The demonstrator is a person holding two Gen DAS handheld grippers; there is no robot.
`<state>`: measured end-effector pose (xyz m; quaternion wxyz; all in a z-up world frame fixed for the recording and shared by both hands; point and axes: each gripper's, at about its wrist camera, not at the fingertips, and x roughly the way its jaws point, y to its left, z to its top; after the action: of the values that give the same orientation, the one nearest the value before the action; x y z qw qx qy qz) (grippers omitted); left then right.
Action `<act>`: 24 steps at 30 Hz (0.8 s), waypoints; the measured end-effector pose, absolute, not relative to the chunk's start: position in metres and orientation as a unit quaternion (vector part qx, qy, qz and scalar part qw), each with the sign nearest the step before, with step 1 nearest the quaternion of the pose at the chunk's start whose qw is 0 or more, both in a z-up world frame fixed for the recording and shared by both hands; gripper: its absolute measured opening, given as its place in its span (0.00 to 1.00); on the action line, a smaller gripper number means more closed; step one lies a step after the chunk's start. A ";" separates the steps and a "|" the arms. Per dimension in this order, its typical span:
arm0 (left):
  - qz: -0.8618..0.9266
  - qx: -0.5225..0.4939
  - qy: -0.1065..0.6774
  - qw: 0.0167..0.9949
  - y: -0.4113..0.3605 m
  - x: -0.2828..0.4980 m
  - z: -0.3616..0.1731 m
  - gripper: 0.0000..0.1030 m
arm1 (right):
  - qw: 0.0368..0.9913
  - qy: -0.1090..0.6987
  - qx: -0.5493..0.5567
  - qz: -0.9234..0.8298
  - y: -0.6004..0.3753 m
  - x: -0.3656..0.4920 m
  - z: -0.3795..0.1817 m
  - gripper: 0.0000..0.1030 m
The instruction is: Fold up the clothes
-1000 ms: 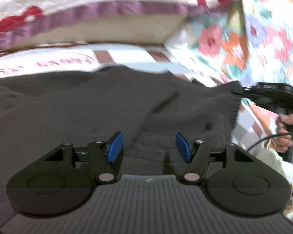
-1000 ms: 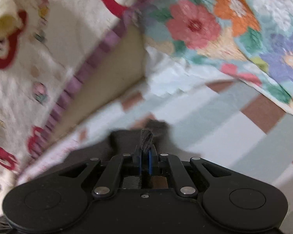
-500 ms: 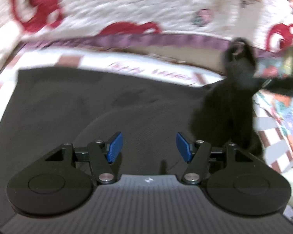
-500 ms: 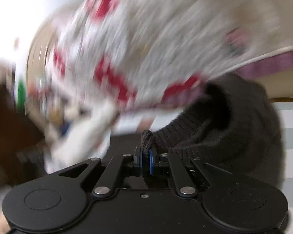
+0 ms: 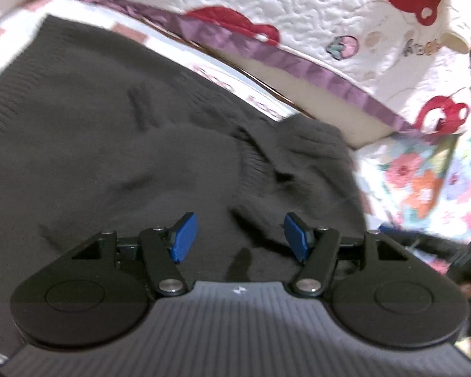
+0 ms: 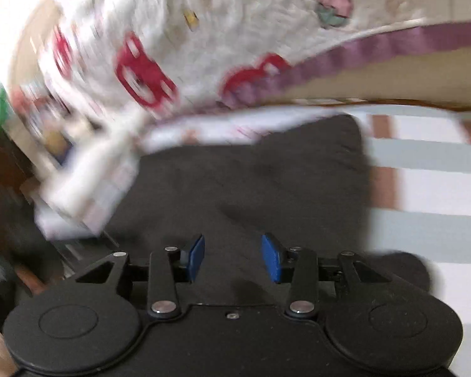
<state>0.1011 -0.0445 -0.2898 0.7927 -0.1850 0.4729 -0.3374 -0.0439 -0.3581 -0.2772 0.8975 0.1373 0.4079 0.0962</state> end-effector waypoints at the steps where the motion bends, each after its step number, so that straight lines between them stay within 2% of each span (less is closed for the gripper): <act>1: -0.344 -0.195 0.478 0.784 -0.049 0.100 -0.292 0.59 | 0.897 0.418 0.116 0.089 -0.358 -0.049 -0.281 0.45; 8: -0.352 -0.211 0.491 0.768 -0.089 0.105 -0.305 0.61 | 0.892 0.427 0.089 0.116 -0.347 -0.078 -0.292 0.45; 9: -0.355 -0.208 0.492 0.767 -0.095 0.106 -0.307 0.57 | 0.892 0.425 0.090 0.127 -0.345 -0.077 -0.290 0.45; 10: -0.359 -0.204 0.492 0.767 -0.102 0.106 -0.308 0.51 | 0.890 0.424 0.085 0.144 -0.340 -0.074 -0.287 0.45; 11: -0.365 -0.190 0.490 0.768 -0.110 0.106 -0.308 0.05 | 0.889 0.423 0.072 0.160 -0.336 -0.074 -0.283 0.45; 12: -0.366 -0.173 0.485 0.775 -0.117 0.104 -0.306 0.03 | 0.888 0.422 0.056 0.175 -0.331 -0.074 -0.280 0.48; 13: -0.368 -0.157 0.469 0.788 -0.121 0.098 -0.299 0.03 | 0.887 0.423 0.029 0.184 -0.324 -0.076 -0.279 0.56; 15: -0.375 -0.134 0.437 0.806 -0.125 0.087 -0.281 0.03 | 0.884 0.426 -0.069 0.180 -0.302 -0.074 -0.285 0.64; 16: -0.381 -0.127 0.422 0.813 -0.125 0.082 -0.271 0.03 | 0.879 0.422 -0.134 0.174 -0.289 -0.072 -0.291 0.62; 17: -0.386 -0.129 0.408 0.817 -0.122 0.080 -0.261 0.03 | 0.876 0.416 -0.168 0.179 -0.282 -0.073 -0.295 0.54; 18: -0.390 -0.134 0.395 0.821 -0.117 0.078 -0.252 0.03 | 0.872 0.410 -0.193 0.184 -0.275 -0.073 -0.297 0.24; 19: -0.393 -0.139 0.385 0.824 -0.112 0.077 -0.245 0.03 | 0.875 0.406 -0.184 0.187 -0.274 -0.073 -0.293 0.20; 21: -0.379 -0.145 0.397 0.823 -0.101 0.080 -0.246 0.03 | 0.888 0.386 -0.167 0.187 -0.273 -0.077 -0.283 0.20; 24: -0.347 -0.122 0.469 0.803 -0.099 0.086 -0.277 0.04 | 0.874 0.409 -0.181 0.188 -0.268 -0.078 -0.297 0.20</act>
<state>0.0860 -0.0989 -0.2772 0.8030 -0.1223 0.4692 -0.3465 -0.0775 -0.2679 -0.2974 0.8743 -0.1812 0.4095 0.1875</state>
